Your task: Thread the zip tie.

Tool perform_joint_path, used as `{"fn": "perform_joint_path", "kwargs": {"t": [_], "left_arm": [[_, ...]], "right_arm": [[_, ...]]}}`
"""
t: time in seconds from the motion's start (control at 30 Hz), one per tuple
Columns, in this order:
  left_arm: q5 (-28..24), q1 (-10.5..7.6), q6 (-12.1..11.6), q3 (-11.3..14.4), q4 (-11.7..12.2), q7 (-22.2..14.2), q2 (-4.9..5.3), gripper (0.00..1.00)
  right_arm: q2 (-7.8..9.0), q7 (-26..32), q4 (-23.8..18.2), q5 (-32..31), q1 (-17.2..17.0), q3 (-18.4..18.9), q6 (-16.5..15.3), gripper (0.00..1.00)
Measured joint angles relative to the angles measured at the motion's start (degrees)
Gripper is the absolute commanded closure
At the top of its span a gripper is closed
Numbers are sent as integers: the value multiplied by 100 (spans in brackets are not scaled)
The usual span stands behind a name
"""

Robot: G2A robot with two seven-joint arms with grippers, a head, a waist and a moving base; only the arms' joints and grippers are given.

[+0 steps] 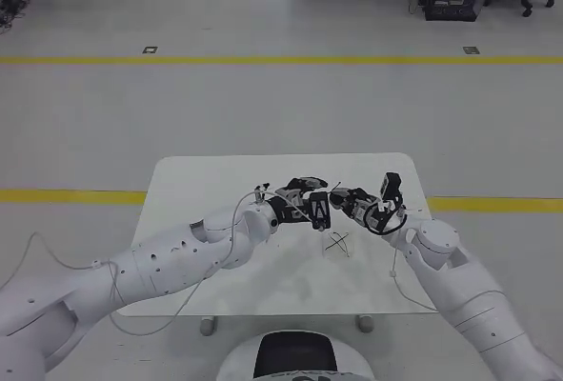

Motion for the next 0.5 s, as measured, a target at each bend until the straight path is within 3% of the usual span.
{"fn": "perform_joint_path", "kwargs": {"t": [0.23,0.5], "left_arm": [[0,-25,-193,0,-22,49,-4,74],[0,-40,-256,0,-1,-36,-10,76]], "right_arm": [[-24,75,-19,-44,-39,67,-75,100],[-52,160,-66,-117,-82,116,-176,100]]}}
